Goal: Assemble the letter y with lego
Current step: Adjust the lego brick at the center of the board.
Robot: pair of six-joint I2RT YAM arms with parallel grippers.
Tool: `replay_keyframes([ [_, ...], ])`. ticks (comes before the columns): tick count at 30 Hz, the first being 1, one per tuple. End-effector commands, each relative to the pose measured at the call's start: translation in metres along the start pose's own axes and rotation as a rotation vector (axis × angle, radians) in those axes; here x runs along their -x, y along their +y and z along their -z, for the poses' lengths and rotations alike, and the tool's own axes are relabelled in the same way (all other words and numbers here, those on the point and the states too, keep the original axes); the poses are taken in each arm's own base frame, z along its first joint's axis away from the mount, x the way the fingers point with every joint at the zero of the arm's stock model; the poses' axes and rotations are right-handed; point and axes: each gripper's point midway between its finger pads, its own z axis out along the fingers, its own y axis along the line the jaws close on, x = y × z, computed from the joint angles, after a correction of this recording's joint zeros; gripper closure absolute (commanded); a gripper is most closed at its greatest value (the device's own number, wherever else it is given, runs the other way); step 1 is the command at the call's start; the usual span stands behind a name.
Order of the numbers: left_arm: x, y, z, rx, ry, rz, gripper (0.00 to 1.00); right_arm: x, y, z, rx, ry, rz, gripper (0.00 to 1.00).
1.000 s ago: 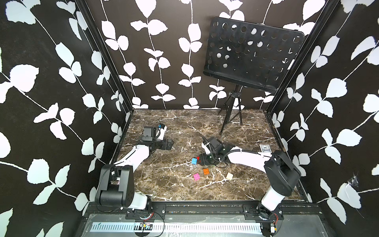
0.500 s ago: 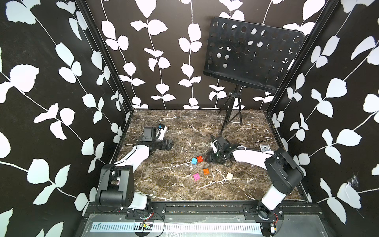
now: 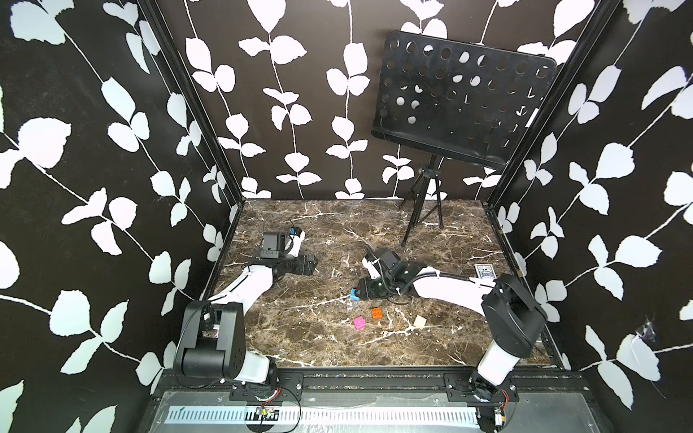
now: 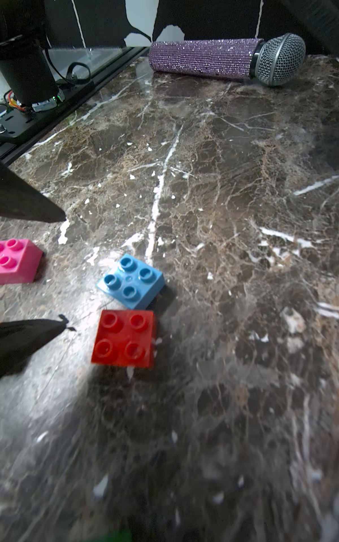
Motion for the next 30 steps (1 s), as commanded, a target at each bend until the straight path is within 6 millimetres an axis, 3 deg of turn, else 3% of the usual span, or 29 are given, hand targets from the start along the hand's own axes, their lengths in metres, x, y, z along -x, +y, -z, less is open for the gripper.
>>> replay_keyframes([
  [1,0.005,0.0,0.009,0.008,-0.033,-0.019,0.08,0.0,0.008,-0.012,0.027,0.018,-0.017,0.48],
  [10,0.005,0.001,0.009,0.009,-0.033,-0.023,0.08,0.002,0.011,-0.032,0.035,0.042,-0.016,0.48],
  [22,0.005,0.001,0.009,0.011,-0.031,-0.023,0.08,0.034,0.025,-0.049,0.065,0.003,0.031,0.48],
  [25,0.003,0.001,0.008,0.008,-0.027,-0.018,0.08,0.037,0.027,-0.044,0.065,-0.008,0.045,0.48],
  [30,0.001,-0.003,0.005,-0.018,-0.028,0.004,0.09,0.043,0.017,-0.014,0.022,-0.05,0.048,0.49],
])
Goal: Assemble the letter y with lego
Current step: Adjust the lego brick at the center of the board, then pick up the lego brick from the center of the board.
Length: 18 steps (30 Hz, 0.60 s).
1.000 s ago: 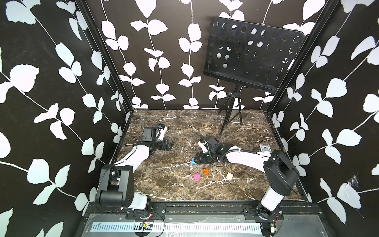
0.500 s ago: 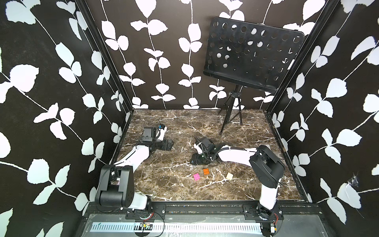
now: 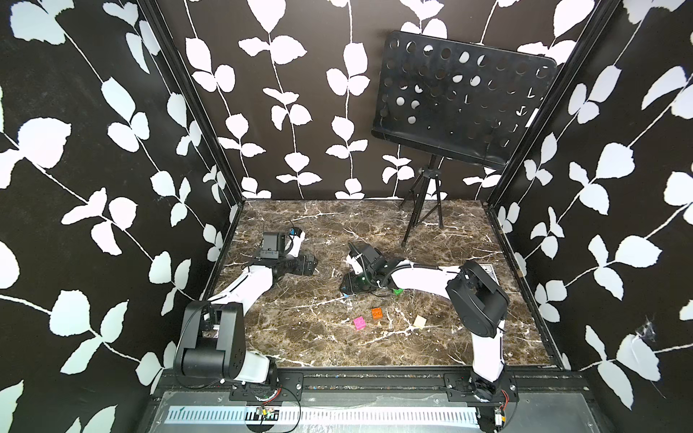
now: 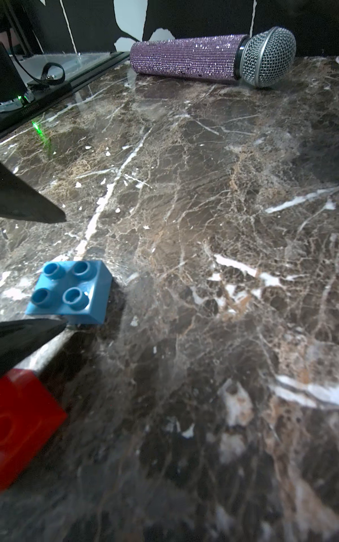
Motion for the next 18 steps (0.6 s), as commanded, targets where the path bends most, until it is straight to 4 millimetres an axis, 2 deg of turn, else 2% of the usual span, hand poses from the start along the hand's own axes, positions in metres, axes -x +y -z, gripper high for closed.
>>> replay_keyframes([
  [1,0.004,-0.006,0.005,-0.026,-0.031,0.008,0.09,0.013,-0.005,0.035,-0.025,-0.066,0.006,0.49],
  [6,0.002,-0.012,0.001,-0.053,-0.022,0.022,0.1,0.006,-0.043,0.066,-0.149,-0.074,-0.046,0.48],
  [9,0.001,-0.014,-0.001,-0.057,-0.016,0.02,0.1,0.001,-0.059,0.075,-0.229,-0.06,-0.058,0.48],
  [13,0.002,-0.014,0.001,-0.055,-0.02,0.013,0.1,-0.002,-0.073,0.078,-0.31,-0.031,-0.06,0.48],
  [18,0.003,-0.014,0.002,-0.047,-0.027,0.0,0.09,0.002,-0.08,0.072,-0.361,-0.01,-0.056,0.47],
])
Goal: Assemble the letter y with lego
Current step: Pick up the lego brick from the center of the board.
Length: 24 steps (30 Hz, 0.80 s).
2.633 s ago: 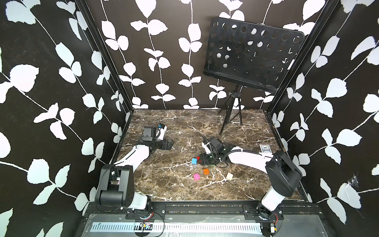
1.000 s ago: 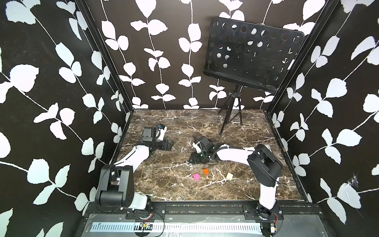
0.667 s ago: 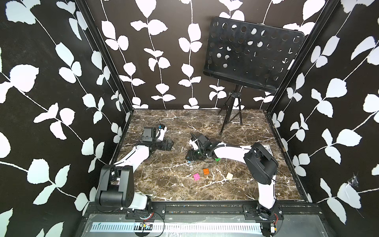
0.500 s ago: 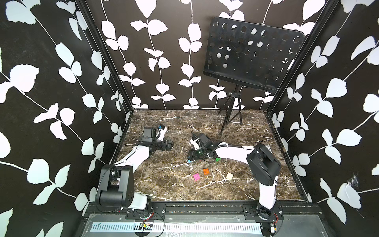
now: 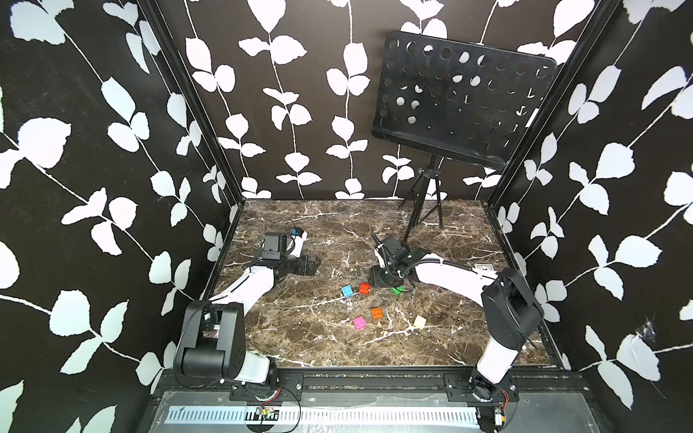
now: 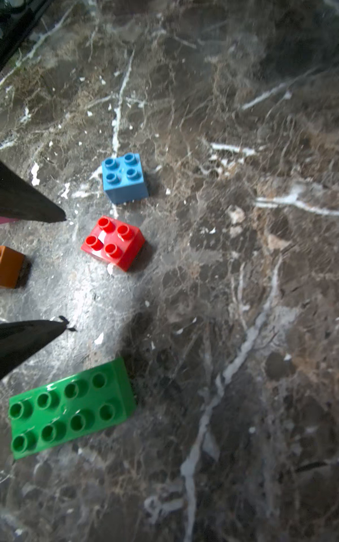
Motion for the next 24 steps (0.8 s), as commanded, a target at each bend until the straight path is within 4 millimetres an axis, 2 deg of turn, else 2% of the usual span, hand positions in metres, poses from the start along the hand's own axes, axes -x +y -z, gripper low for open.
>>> replay_keyframes([
  [1,0.001,-0.005,0.004,-0.011,-0.016,-0.016,0.09,0.002,-0.009,-0.003,-0.081,0.015,0.021,0.46],
  [4,0.0,-0.005,0.003,-0.014,-0.012,-0.012,0.09,0.009,-0.007,-0.008,-0.092,0.022,0.038,0.46],
  [14,0.002,-0.004,0.004,-0.006,-0.02,-0.019,0.09,0.007,-0.005,-0.027,-0.1,0.062,0.079,0.46],
  [24,0.003,-0.002,0.006,0.007,-0.024,-0.036,0.09,0.005,0.014,-0.04,-0.057,0.093,0.127,0.46],
])
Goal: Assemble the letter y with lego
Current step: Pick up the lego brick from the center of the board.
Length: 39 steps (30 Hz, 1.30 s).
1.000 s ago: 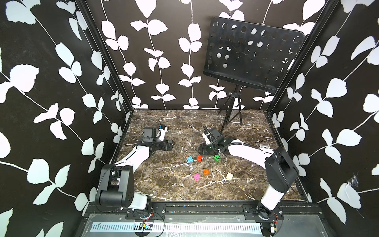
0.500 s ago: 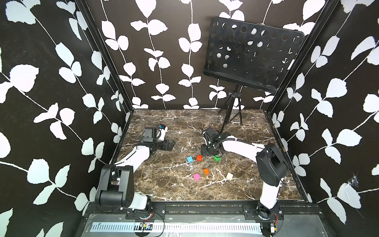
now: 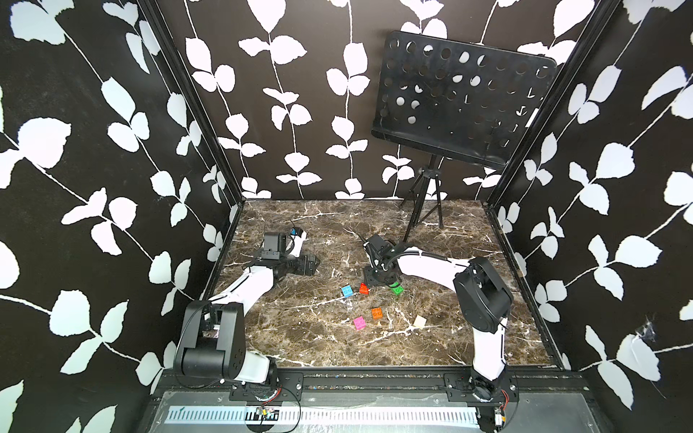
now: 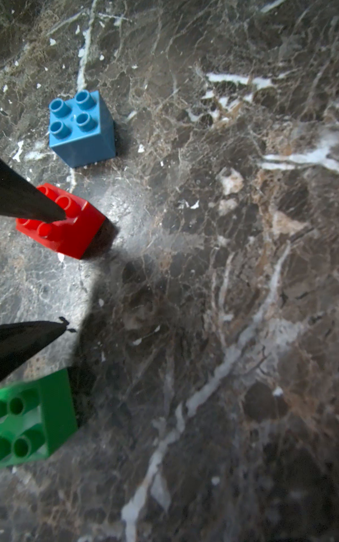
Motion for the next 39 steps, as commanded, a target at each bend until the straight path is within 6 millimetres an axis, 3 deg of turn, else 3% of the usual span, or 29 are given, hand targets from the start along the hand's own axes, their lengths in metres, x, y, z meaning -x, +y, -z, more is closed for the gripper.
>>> replay_keyframes([
  [1,0.003,-0.004,0.006,0.0,-0.024,-0.029,0.09,0.001,0.012,0.002,0.02,0.01,0.034,0.46],
  [17,0.002,-0.004,0.006,-0.005,-0.025,-0.028,0.09,-0.012,0.025,-0.004,0.017,0.054,0.069,0.47],
  [29,0.003,-0.004,0.007,-0.002,-0.03,-0.033,0.09,-0.017,0.02,-0.008,-0.018,0.074,0.079,0.53],
  [39,0.002,-0.004,0.006,0.0,-0.028,-0.036,0.09,-0.015,0.025,-0.011,-0.015,0.077,0.095,0.5],
])
